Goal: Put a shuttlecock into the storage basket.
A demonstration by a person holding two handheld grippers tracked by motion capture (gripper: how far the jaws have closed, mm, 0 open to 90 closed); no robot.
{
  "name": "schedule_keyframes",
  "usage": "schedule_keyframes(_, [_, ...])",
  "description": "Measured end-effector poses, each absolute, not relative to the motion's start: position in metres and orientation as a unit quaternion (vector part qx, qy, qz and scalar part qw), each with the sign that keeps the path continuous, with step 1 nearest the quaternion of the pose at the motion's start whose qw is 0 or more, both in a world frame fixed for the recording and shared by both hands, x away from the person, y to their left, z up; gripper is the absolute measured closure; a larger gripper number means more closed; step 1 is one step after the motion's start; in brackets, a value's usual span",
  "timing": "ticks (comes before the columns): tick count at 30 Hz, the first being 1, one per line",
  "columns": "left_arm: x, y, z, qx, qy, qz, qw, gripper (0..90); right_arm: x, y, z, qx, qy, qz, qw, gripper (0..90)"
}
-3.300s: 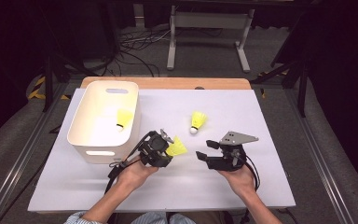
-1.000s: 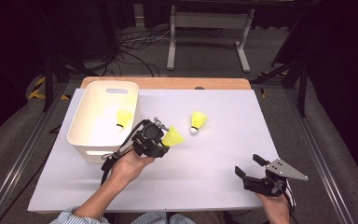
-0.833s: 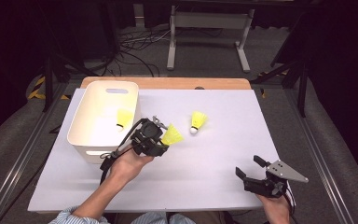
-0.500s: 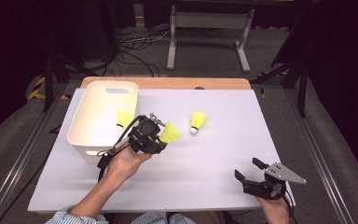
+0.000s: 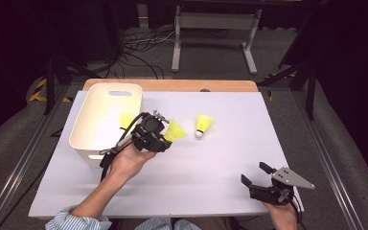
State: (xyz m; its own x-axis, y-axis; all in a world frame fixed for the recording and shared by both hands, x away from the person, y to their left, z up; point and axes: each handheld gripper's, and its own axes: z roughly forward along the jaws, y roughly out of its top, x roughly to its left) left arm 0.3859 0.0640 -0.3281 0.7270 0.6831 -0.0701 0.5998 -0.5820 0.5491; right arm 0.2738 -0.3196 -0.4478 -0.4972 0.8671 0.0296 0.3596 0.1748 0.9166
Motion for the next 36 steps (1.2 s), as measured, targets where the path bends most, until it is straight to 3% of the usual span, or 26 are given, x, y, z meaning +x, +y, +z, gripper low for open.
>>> schedule_keyframes(36, [0.405, 0.076, -0.301, 0.879, 0.378, 0.061, 0.283, 63.3, 0.274, -0.317, -0.448, 0.422, 0.724, 0.480, 0.260, 14.7])
